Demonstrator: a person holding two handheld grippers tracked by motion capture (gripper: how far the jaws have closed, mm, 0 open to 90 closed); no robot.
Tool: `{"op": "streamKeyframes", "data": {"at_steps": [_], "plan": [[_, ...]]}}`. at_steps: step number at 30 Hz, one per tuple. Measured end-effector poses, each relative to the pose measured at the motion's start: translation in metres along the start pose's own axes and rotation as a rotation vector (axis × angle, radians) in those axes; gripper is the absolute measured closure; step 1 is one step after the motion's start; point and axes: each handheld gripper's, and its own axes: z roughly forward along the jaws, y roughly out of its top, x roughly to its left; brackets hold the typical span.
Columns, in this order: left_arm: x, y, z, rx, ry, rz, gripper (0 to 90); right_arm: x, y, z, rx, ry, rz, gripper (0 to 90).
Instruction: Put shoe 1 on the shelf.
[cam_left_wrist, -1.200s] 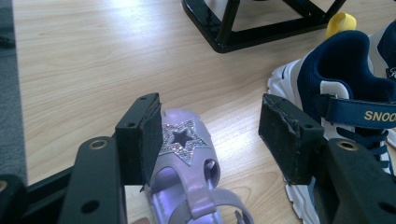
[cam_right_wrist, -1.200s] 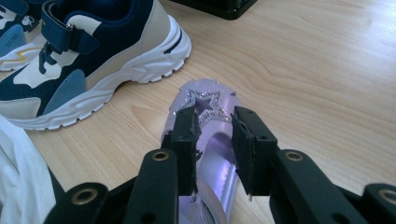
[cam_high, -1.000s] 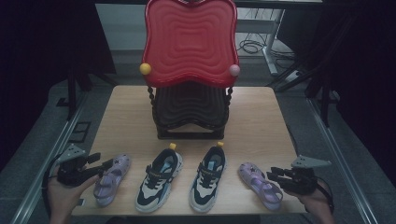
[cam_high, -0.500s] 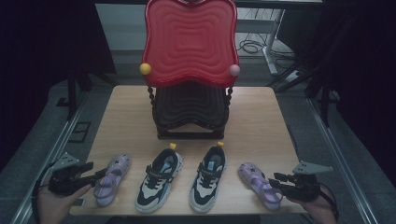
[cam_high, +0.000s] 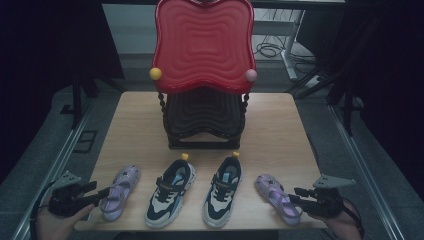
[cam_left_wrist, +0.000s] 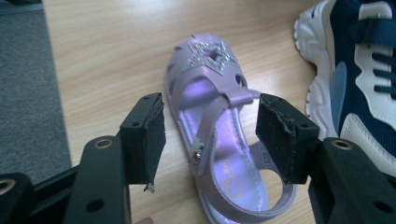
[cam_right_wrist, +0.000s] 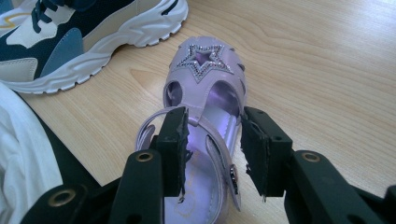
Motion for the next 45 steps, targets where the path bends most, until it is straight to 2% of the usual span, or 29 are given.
{"op": "streamKeyframes", "data": {"at_steps": [4,10,16,25,29,33,41,43,45], "plan": [[0.0,-0.002,0.004,0.009,0.007,-0.006,42.5,-0.001,-0.001,0.0,-0.003,-0.001,0.003,60.7],[0.002,-0.003,0.0,0.004,0.015,-0.016,42.4,-0.001,0.0,0.0,0.001,0.002,-0.003,60.4],[0.002,-0.01,0.007,0.022,0.008,-0.024,42.4,-0.003,-0.002,-0.001,0.004,-0.001,0.004,60.4],[0.002,-0.012,0.011,0.036,0.002,-0.022,42.3,-0.003,-0.002,-0.002,0.013,0.001,-0.004,59.9],[0.001,-0.012,0.012,0.039,0.006,-0.02,42.4,-0.005,-0.004,-0.003,0.015,-0.004,0.007,59.9],[0.0,-0.012,0.016,0.062,0.013,-0.014,42.8,-0.006,-0.005,-0.001,0.022,-0.002,0.008,59.5],[-0.001,-0.013,0.028,0.116,0.021,-0.004,51.0,-0.007,-0.006,0.008,0.054,0.015,0.011,58.5],[-0.001,-0.013,0.029,0.118,0.023,-0.008,52.9,-0.007,-0.006,0.009,0.074,0.001,0.009,58.4],[0.0,-0.013,0.03,0.125,0.02,-0.01,54.2,-0.007,-0.006,0.01,0.075,0.009,0.006,58.4]]}}
